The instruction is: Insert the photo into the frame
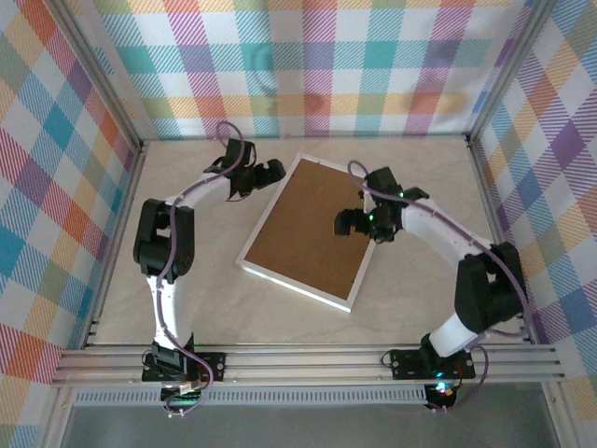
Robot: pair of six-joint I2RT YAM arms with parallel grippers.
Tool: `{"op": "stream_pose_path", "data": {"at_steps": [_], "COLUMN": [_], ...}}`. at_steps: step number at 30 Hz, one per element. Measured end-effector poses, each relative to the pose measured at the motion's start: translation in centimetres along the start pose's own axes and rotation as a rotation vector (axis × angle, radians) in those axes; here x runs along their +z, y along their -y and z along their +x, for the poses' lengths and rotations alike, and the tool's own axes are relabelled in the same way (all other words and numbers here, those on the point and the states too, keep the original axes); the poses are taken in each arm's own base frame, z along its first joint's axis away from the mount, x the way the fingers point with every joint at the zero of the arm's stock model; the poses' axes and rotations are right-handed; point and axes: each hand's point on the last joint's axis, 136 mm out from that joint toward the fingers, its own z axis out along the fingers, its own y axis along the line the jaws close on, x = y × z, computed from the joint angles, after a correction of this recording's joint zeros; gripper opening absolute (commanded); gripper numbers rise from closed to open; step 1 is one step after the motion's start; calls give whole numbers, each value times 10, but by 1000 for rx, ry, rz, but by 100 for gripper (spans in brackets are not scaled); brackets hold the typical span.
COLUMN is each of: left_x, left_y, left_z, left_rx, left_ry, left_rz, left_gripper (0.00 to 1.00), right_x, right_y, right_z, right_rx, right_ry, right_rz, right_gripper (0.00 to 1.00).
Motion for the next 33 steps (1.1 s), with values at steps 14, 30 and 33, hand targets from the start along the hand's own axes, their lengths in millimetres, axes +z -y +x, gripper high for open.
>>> {"op": "stream_pose_path", "data": {"at_steps": [14, 30, 33], "left_x": [-124, -100, -94], "left_y": [-37, -44, -48], "left_z": [163, 217, 212], "left_rx": [-30, -187, -186], "left_ry": [-175, -233, -200], "left_rz": [-133, -186, -210], "left_gripper": [100, 100, 100], "right_x": [46, 94, 90], "right_y": [115, 105, 104], "right_z": [-176, -206, -197], "right_rx": [138, 42, 35], "right_ry": [187, 124, 132], "right_rz": [151, -77, -102], "right_gripper": [99, 100, 100]}}
